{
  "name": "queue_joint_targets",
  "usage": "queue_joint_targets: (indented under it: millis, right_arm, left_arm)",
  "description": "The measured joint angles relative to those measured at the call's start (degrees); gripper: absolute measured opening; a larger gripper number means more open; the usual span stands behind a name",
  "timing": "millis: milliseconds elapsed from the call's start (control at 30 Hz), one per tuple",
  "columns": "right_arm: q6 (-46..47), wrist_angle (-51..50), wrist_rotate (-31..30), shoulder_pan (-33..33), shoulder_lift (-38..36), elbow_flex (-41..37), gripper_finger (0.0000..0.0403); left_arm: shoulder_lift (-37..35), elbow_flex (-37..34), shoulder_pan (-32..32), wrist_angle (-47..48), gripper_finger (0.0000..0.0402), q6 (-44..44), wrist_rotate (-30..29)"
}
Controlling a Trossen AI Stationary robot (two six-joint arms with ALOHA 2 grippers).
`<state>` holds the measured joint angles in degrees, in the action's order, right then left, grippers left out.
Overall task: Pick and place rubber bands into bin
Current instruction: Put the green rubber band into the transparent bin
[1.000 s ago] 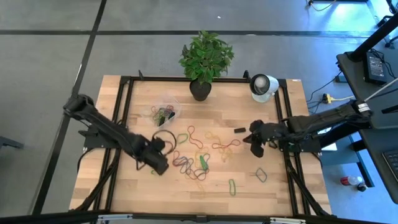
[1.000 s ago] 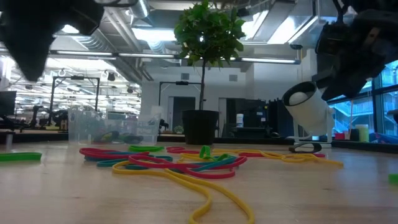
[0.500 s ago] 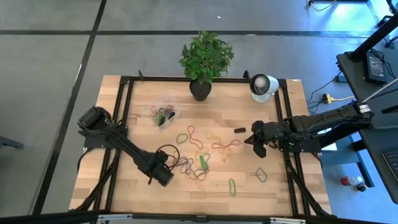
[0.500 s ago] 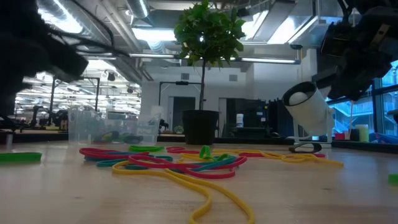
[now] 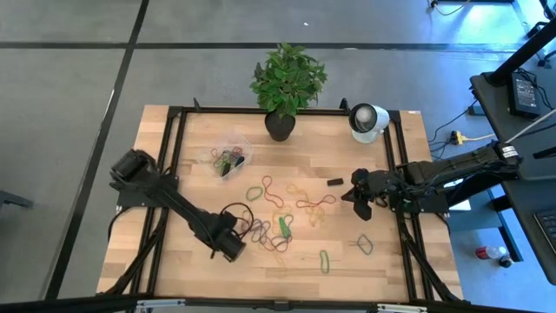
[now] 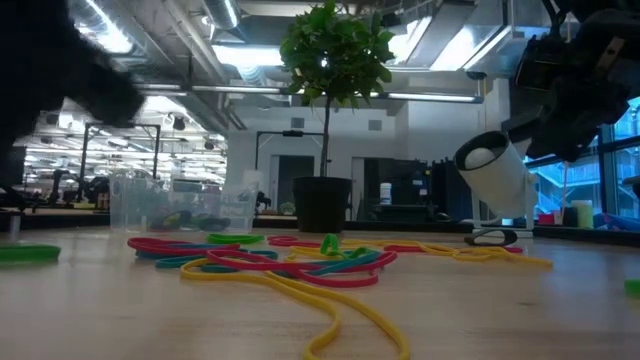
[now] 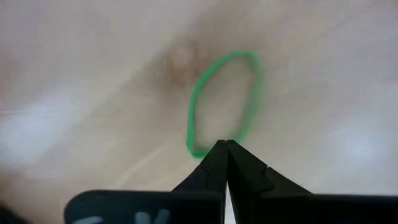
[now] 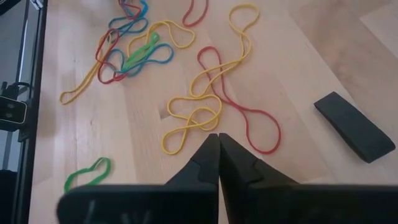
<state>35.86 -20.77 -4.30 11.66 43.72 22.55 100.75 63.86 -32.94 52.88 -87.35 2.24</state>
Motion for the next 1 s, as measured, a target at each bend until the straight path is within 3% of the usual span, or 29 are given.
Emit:
queue_joint_targets:
  millis: [200,400,567,1000]
  right_arm:
    - [0.32,-0.01,-0.10,0.00,0.00,0.00,0.0010]
    - [1.21,-0.05,-0.10,0.00,0.00,0.00,0.0010]
    - [1.38,-0.07,-0.13,0.00,0.00,0.00,0.0004]
    - [2.79,-0.12,-0.13,0.00,0.00,0.00,0.0007]
  left_arm:
    - [-5.75,5.88,1.24,12.07,0.0001,0.02,-7.43]
    - [-9.40,6.83,2.77,14.71,0.0001,3.36,-10.27]
    - [-7.59,4.66,2.61,11.38,0.0013,4.70,-4.92]
    - [5.24,3.99,1.53,7.35,0.0120,1.97,2.82]
